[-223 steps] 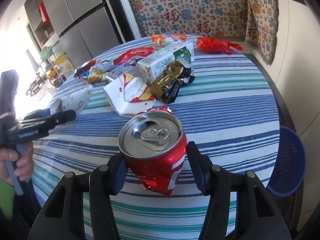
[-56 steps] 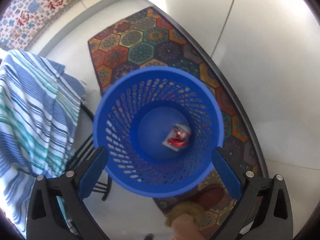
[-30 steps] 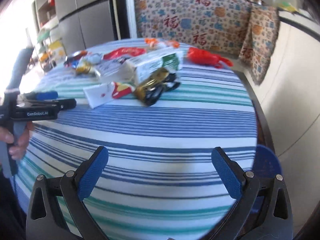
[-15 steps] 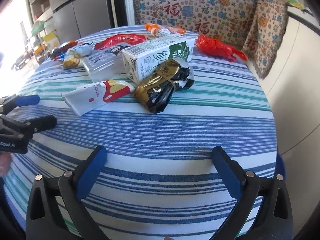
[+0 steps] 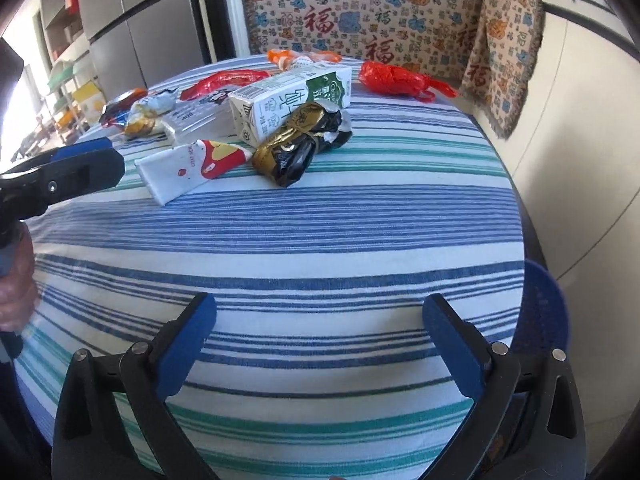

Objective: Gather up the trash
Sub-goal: 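Grasp the white-red wrapper with the left tool while the right tool grasps the gold foil wrapper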

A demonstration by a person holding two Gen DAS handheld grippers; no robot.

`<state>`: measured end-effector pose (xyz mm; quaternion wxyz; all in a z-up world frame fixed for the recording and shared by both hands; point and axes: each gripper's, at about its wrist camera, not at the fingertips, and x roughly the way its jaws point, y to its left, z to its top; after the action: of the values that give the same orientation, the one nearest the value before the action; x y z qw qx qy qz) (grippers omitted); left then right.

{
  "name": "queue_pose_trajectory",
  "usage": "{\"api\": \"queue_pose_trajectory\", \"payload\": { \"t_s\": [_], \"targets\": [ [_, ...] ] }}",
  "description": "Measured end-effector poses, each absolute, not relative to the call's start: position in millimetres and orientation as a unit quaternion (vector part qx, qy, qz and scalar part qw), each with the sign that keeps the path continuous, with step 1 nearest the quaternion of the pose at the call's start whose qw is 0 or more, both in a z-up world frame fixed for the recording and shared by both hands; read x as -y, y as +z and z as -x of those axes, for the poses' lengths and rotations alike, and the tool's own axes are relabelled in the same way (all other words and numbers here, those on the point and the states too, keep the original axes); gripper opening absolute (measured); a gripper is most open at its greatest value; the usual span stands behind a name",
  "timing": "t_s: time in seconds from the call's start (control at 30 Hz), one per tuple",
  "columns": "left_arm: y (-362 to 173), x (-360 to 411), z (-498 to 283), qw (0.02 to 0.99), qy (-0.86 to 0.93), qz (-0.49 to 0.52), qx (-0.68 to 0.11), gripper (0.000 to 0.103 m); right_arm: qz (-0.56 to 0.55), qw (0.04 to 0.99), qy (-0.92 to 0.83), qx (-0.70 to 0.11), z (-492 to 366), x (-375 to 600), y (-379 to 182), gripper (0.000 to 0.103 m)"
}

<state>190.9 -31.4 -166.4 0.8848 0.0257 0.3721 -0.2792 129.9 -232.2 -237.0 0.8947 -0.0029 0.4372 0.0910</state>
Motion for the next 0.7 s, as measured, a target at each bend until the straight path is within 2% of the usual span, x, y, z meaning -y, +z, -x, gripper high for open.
{"api": "queue_pose_trajectory", "payload": {
  "t_s": [0.03,0.1,0.23,0.27,0.33,0.4,0.43,0.6,0.7],
  "targets": [
    [-166,37,-190,0.885,-0.282,-0.038,-0.369,0.09,-0.006,0.897,0.092,-0.433,-131,236,-234,0.103],
    [-169,50,-188,0.882,-0.282,-0.06,-0.372,0.064,-0.017,0.9,0.091,-0.427,-138,242,-228,0.102],
    [-181,68,-194,0.877,-0.276,-0.072,-0.386,0.028,-0.04,0.898,0.092,-0.429,-161,256,-220,0.096],
    [-183,70,-196,0.876,-0.276,-0.07,-0.389,0.016,-0.041,0.897,0.094,-0.43,-164,257,-219,0.094],
    [-184,70,-196,0.878,-0.274,-0.059,-0.388,0.013,-0.041,0.896,0.098,-0.432,-172,257,-217,0.091],
    [-180,65,-195,0.882,-0.27,-0.043,-0.383,0.007,-0.042,0.894,0.107,-0.433,-180,252,-215,0.084],
    [-177,60,-193,0.884,-0.267,-0.033,-0.382,0.007,-0.046,0.892,0.114,-0.434,-186,248,-215,0.081],
    [-167,33,-187,0.886,-0.248,0.019,-0.39,0.006,-0.068,0.885,0.119,-0.445,-223,222,-217,0.079],
    [-167,24,-183,0.885,-0.242,0.034,-0.397,0.006,-0.065,0.88,0.106,-0.459,-241,209,-222,0.072]
  ]
}}
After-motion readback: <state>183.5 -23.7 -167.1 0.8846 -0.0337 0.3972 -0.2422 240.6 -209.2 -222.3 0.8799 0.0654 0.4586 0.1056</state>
